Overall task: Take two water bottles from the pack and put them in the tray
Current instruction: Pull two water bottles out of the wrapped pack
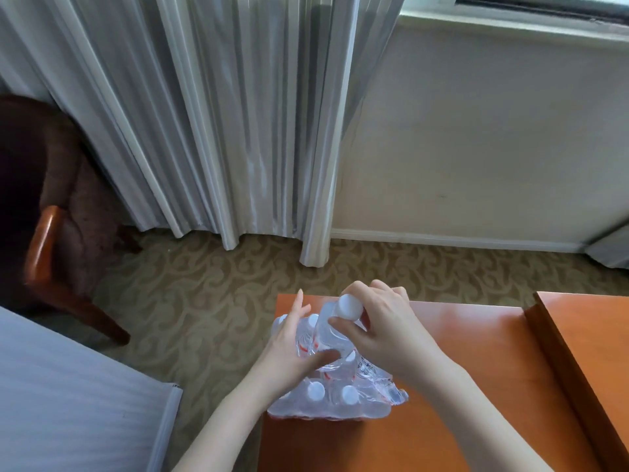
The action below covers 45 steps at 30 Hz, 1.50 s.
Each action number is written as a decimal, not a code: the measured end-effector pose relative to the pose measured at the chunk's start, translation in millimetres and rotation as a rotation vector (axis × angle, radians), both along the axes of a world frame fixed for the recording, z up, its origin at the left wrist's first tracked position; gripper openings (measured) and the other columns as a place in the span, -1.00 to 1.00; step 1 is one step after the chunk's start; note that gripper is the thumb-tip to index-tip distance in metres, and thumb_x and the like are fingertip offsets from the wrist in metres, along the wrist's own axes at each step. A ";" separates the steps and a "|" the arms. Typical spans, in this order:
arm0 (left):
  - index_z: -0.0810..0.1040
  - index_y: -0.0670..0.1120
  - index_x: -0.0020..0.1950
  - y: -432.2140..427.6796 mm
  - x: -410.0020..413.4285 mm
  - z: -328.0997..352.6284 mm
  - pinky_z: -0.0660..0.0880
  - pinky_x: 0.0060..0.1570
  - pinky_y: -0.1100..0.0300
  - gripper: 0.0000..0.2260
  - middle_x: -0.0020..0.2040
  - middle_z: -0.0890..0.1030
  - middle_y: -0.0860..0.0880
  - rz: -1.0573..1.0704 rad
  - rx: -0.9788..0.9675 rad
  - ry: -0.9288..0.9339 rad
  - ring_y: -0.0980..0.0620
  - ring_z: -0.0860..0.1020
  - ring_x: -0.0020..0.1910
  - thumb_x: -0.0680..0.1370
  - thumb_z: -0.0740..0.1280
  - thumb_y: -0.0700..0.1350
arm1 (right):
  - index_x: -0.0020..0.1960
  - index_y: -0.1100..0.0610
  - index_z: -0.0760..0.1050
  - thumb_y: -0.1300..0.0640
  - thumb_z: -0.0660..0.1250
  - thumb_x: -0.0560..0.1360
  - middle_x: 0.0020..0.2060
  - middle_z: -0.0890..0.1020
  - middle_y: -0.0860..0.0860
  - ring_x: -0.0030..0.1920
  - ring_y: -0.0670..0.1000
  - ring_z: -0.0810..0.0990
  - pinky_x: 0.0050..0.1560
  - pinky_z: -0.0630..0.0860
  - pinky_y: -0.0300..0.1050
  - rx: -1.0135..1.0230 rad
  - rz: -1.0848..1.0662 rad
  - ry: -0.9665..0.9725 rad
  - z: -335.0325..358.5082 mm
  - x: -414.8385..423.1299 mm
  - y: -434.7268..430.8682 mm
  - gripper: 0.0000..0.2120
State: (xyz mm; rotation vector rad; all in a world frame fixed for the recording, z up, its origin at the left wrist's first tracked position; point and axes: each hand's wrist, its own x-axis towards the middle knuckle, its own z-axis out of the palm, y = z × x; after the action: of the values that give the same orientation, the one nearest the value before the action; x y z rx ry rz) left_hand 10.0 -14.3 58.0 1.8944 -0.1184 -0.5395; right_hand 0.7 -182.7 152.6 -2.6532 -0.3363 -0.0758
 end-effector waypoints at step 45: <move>0.58 -0.04 -0.12 33.4 20.9 40.4 0.54 -0.13 0.18 -0.74 -0.14 0.62 -0.06 0.379 -0.258 -0.196 0.08 0.60 -0.17 0.33 0.34 0.10 | -0.20 -0.01 0.30 -0.15 0.40 0.31 -0.28 0.61 -0.09 0.01 0.02 0.38 -0.05 0.06 0.00 -0.416 -0.250 0.321 -201.9 8.7 -11.4 -0.67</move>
State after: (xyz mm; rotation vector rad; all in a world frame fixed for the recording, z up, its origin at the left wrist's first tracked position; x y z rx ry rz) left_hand 30.9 19.0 98.4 1.6585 0.0425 -0.0754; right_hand 9.4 -194.1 -49.3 -3.0381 0.0995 0.3763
